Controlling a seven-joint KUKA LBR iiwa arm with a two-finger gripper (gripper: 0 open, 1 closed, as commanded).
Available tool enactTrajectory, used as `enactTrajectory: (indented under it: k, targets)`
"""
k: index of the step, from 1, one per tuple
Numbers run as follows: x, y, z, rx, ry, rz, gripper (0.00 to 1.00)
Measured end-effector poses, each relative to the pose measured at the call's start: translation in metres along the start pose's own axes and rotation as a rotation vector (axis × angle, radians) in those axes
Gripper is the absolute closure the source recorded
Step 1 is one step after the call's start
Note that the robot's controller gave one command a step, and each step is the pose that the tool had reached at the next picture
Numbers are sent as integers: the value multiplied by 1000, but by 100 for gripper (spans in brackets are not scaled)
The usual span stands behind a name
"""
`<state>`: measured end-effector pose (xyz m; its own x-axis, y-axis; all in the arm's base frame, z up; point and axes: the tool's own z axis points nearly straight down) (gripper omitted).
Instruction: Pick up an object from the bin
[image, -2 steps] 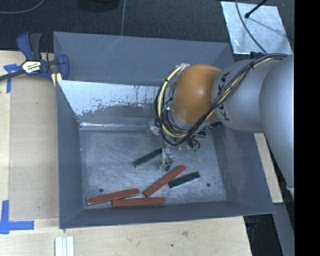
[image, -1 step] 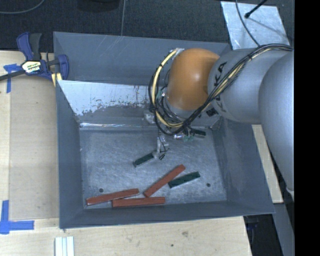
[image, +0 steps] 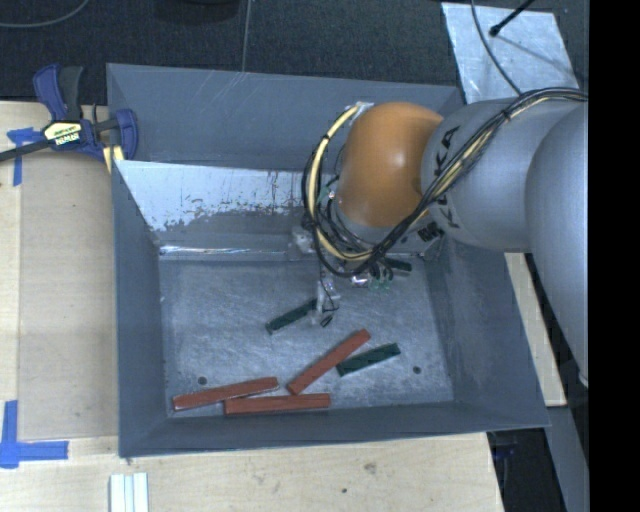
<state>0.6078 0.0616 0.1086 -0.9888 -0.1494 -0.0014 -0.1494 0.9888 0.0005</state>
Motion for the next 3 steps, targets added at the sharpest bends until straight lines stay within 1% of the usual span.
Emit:
enactTrajectory:
  k: [1,2,3]
  targets:
    - [7,9,39,0,2,114,0]
    - [6,9,38,1,-1,113,0]
    - [4,9,36,0,-7,112,100]
